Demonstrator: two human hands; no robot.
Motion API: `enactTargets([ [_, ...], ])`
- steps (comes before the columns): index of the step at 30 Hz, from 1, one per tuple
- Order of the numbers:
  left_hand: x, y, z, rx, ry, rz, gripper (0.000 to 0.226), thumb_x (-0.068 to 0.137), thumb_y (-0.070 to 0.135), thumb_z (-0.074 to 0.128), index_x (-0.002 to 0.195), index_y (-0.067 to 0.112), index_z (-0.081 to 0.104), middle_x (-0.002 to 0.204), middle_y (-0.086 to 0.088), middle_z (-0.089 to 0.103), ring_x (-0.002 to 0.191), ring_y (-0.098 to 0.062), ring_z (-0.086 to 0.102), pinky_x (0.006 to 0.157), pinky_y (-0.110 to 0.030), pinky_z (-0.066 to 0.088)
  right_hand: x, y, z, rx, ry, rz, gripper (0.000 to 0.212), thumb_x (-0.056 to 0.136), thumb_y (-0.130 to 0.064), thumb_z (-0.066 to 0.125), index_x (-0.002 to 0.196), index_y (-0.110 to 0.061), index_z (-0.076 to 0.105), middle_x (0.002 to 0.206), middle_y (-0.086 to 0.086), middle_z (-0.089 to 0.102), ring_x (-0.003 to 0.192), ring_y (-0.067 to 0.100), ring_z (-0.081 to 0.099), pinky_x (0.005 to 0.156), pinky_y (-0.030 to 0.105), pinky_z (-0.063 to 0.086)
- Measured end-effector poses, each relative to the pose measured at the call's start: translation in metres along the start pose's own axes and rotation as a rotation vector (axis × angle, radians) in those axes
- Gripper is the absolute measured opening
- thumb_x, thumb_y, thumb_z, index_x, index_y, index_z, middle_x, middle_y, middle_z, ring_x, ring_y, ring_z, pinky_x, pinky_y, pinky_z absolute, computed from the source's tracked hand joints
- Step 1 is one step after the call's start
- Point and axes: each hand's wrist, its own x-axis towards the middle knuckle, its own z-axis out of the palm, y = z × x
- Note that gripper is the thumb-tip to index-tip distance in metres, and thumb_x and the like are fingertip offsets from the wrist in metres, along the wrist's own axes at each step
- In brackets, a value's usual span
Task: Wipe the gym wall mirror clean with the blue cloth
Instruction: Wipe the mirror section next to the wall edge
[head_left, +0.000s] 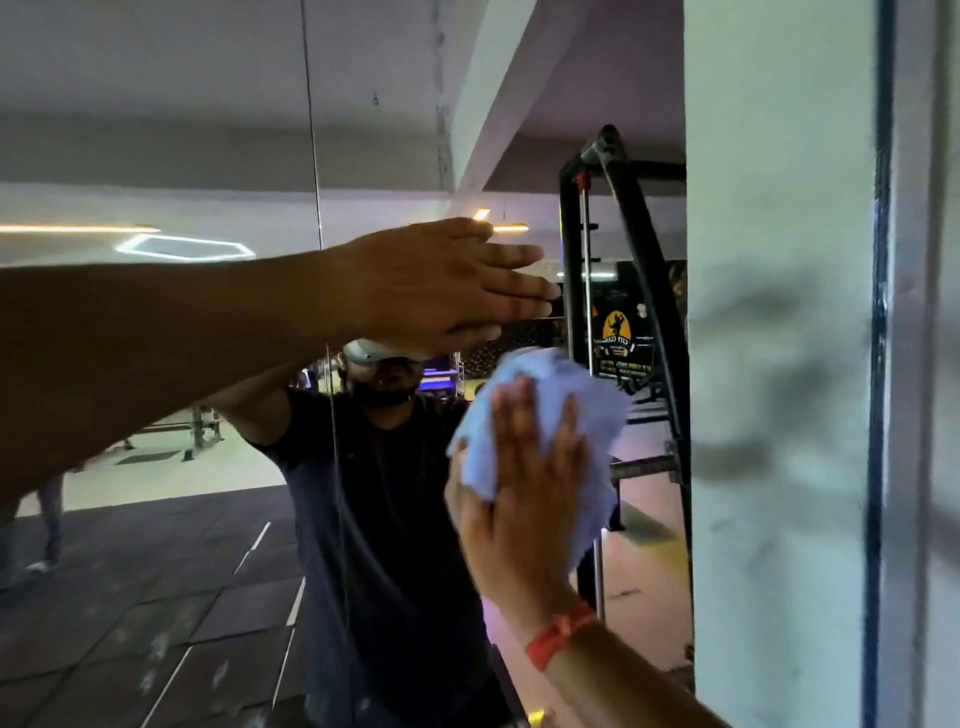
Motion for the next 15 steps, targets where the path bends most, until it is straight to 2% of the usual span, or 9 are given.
enactTargets([
  [2, -0.005, -0.007, -0.005, -0.004, -0.016, -0.022, 0.057, 0.107, 0.042, 0.019, 0.160, 0.027, 0.030, 0.167, 0.008, 0.025, 0.156, -0.021, 0.021, 0.117, -0.046, 0.029, -0.017, -0.016, 0.001, -0.027, -0.199, -0.506, 0.076, 0.091, -0.040, 0.053, 0.161, -0.029, 0.028, 0.170, -0.013, 0.015, 0.159, 0.025, 0.002, 0.126, 0.051, 0.011],
  [3, -0.008, -0.009, -0.007, -0.013, -0.034, -0.022, 0.058, 0.107, 0.043, 0.016, 0.161, 0.028, 0.028, 0.168, 0.008, 0.023, 0.157, -0.021, 0.018, 0.118, -0.045, 0.028, -0.005, -0.005, -0.004, -0.061, -0.218, -0.685, 0.072, 0.091, -0.040, 0.051, 0.160, -0.032, 0.032, 0.169, -0.014, 0.019, 0.159, 0.020, 0.004, 0.127, 0.048, 0.013],
  [4, -0.011, -0.011, -0.010, -0.020, -0.047, -0.020, 0.058, 0.107, 0.044, 0.015, 0.161, 0.028, 0.028, 0.168, 0.007, 0.024, 0.157, -0.021, 0.017, 0.118, -0.045, 0.028, 0.015, 0.006, -0.011, -0.104, -0.202, -0.733, 0.069, 0.092, -0.040, 0.049, 0.159, -0.035, 0.034, 0.168, -0.017, 0.021, 0.158, 0.017, 0.011, 0.124, 0.051, 0.020],
  [6, -0.016, -0.014, -0.014, -0.040, -0.038, -0.027, 0.057, 0.108, 0.044, 0.020, 0.158, 0.024, 0.036, 0.165, 0.003, 0.032, 0.155, -0.023, 0.024, 0.116, -0.046, 0.033, 0.050, 0.018, -0.017, -0.107, -0.116, -0.521, 0.068, 0.093, -0.040, 0.046, 0.159, -0.038, 0.030, 0.168, -0.019, 0.020, 0.156, 0.025, 0.020, 0.117, 0.059, 0.028],
  [8, -0.022, -0.015, -0.015, -0.072, -0.020, -0.049, 0.056, 0.108, 0.042, 0.024, 0.156, 0.020, 0.042, 0.163, 0.000, 0.038, 0.153, -0.024, 0.029, 0.113, -0.046, 0.036, 0.051, -0.001, -0.013, 0.008, -0.055, -0.274, 0.075, 0.091, -0.035, 0.052, 0.161, -0.031, 0.025, 0.170, -0.013, 0.016, 0.159, 0.030, 0.007, 0.121, 0.058, 0.020],
  [9, -0.024, -0.015, -0.016, -0.075, -0.020, -0.063, 0.056, 0.108, 0.042, 0.023, 0.156, 0.021, 0.041, 0.163, 0.001, 0.038, 0.153, -0.024, 0.029, 0.114, -0.045, 0.036, 0.038, -0.019, -0.006, 0.028, -0.064, -0.286, 0.079, 0.090, -0.035, 0.053, 0.162, -0.026, 0.022, 0.171, -0.010, 0.012, 0.159, 0.030, 0.001, 0.123, 0.056, 0.018],
  [10, -0.025, -0.014, -0.017, -0.067, -0.028, -0.072, 0.056, 0.108, 0.042, 0.021, 0.157, 0.023, 0.038, 0.164, 0.002, 0.035, 0.155, -0.023, 0.026, 0.115, -0.045, 0.033, 0.019, -0.033, 0.002, 0.024, -0.112, -0.396, 0.081, 0.089, -0.036, 0.052, 0.163, -0.024, 0.020, 0.172, -0.007, 0.009, 0.159, 0.029, -0.001, 0.124, 0.054, 0.018],
  [13, -0.027, -0.008, -0.020, -0.054, -0.047, -0.072, 0.056, 0.108, 0.043, 0.019, 0.159, 0.025, 0.034, 0.166, 0.005, 0.031, 0.156, -0.022, 0.022, 0.118, -0.044, 0.028, 0.024, -0.022, 0.003, -0.021, -0.275, -0.829, 0.079, 0.089, -0.036, 0.055, 0.162, -0.024, 0.027, 0.170, -0.005, 0.018, 0.159, 0.026, 0.008, 0.119, 0.051, 0.032],
  [15, -0.030, -0.008, -0.021, -0.061, -0.034, -0.074, 0.056, 0.107, 0.042, 0.022, 0.156, 0.022, 0.041, 0.163, 0.002, 0.038, 0.153, -0.023, 0.029, 0.115, -0.045, 0.031, 0.065, 0.001, -0.013, -0.034, -0.235, -0.791, 0.074, 0.090, -0.034, 0.055, 0.160, -0.028, 0.033, 0.167, -0.008, 0.029, 0.153, 0.024, 0.031, 0.111, 0.049, 0.041],
])
